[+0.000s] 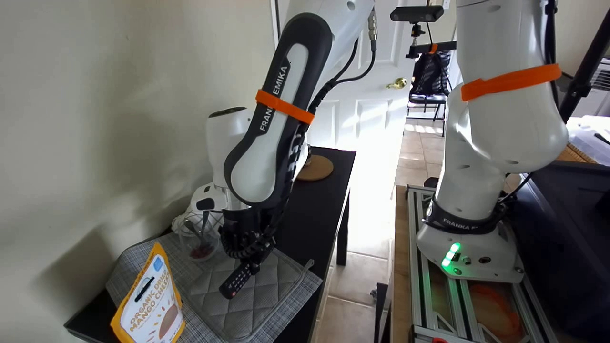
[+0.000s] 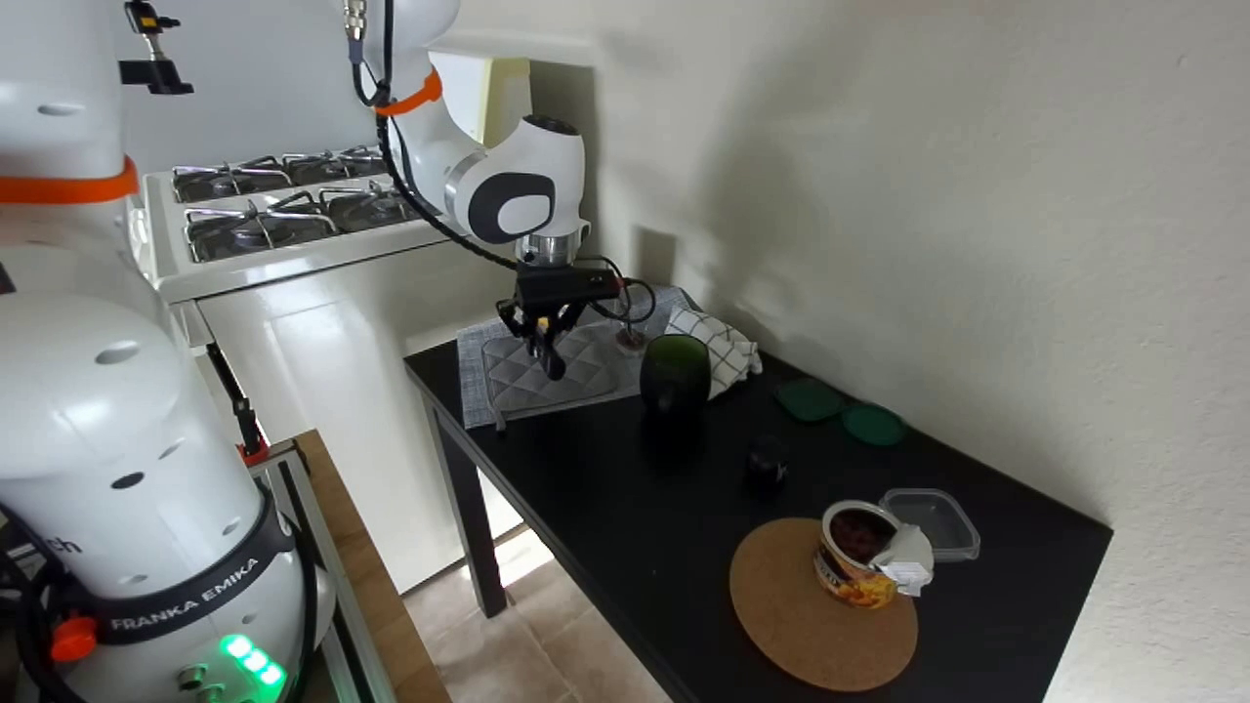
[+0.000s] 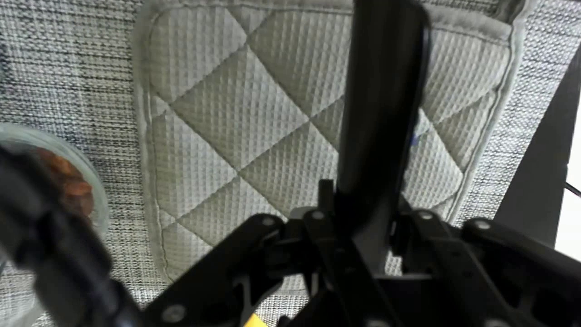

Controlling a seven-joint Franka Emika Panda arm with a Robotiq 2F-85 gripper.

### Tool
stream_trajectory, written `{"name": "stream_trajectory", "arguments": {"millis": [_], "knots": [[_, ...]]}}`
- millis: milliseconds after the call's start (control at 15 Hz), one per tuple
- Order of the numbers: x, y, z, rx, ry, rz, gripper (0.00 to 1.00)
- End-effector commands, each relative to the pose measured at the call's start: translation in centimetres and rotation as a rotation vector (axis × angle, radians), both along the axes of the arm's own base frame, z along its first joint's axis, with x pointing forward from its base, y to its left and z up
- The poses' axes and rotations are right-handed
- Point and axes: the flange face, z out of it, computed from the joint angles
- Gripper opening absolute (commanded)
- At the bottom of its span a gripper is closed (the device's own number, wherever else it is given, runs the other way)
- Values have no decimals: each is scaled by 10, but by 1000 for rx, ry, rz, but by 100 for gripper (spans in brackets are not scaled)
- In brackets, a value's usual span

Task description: Pick up the black remote and put it on the gray oven mat

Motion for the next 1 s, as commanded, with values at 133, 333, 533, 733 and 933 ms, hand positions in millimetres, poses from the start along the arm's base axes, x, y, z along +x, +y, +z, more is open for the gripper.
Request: {"name": "stream_trajectory", "arguments": {"millis": [133, 333, 533, 733, 933], "knots": [[9, -6, 7, 15, -29, -31, 73], [0, -22, 30, 42, -64, -25, 95], [-24, -38, 54, 91, -79, 78, 100], [-47, -49, 79, 148, -93, 204, 100], [-32, -46, 78, 150, -104, 194, 100]]}}
